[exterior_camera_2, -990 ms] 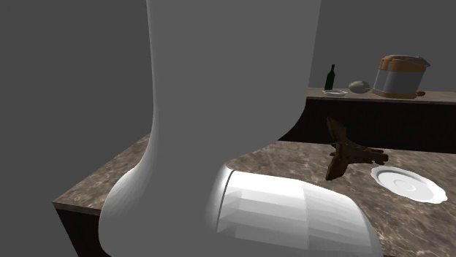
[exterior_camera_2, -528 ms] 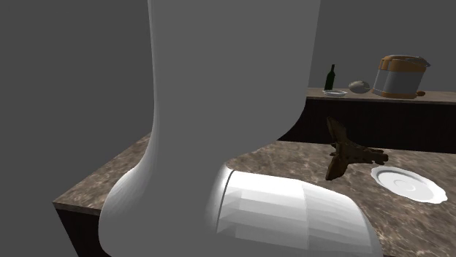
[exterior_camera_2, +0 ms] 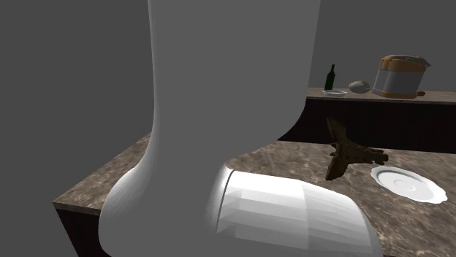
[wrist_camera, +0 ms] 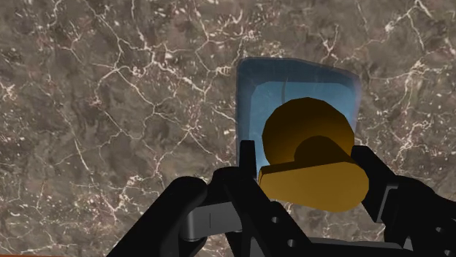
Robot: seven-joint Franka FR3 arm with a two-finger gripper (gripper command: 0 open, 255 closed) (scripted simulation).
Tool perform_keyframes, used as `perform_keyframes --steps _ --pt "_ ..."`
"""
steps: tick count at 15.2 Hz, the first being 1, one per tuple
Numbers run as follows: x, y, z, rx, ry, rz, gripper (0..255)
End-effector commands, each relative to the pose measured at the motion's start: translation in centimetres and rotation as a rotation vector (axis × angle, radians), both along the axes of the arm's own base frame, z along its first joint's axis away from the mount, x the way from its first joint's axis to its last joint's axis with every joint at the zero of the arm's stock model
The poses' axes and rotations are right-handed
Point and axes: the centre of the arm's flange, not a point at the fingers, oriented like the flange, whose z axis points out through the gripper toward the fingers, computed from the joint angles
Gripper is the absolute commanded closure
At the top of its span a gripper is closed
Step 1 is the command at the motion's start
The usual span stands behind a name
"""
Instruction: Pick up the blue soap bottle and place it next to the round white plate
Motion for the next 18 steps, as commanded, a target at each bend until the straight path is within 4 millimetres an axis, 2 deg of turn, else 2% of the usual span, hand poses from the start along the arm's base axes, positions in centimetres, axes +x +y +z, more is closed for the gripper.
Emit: perform_keyframes --steps 1,4,18 --pt "0.0 0.0 0.0 0.0 0.0 0.0 255" --pt "0.0 0.0 0.0 0.0 0.0 0.0 255" --pt "0.0 0.0 7.4 0.0 0.0 0.0 255"
